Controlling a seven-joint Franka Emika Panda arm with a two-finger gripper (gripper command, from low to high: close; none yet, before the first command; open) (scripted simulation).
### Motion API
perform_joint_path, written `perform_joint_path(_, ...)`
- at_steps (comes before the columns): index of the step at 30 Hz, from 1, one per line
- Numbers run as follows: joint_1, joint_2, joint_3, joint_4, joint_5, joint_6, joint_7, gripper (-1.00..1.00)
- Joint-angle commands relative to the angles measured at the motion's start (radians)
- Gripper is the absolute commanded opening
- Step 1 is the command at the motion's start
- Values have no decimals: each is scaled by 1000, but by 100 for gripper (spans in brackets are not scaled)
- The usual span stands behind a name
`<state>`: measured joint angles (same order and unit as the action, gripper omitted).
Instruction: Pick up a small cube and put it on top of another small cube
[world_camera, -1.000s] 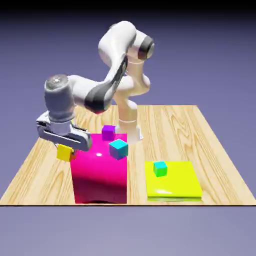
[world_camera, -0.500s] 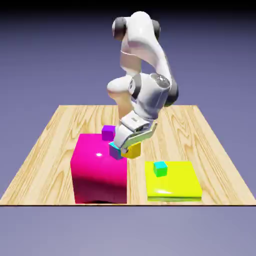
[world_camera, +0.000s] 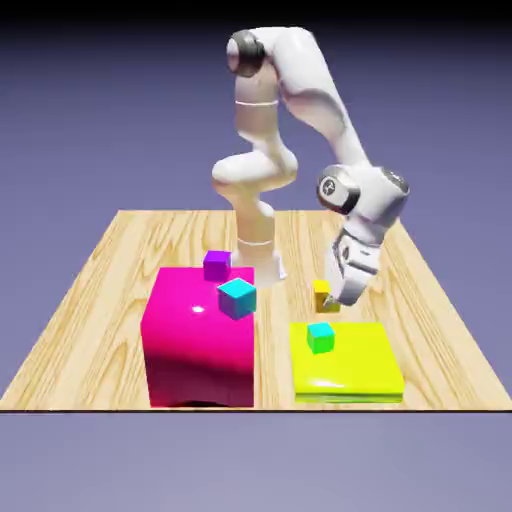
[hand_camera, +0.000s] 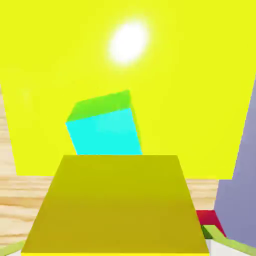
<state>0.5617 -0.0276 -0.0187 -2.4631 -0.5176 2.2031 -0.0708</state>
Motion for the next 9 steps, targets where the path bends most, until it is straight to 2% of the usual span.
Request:
perform_joint_path(1,-22,0,0,0,-2,1,1,-100)
perform_joint_path(5,-49,135,-41,-39,-103,172,76,-100)
perform_joint_path(6,-49,135,-41,-39,-103,172,76,100)
perform_joint_path(9,-35,66,-20,-19,-52,85,38,100)
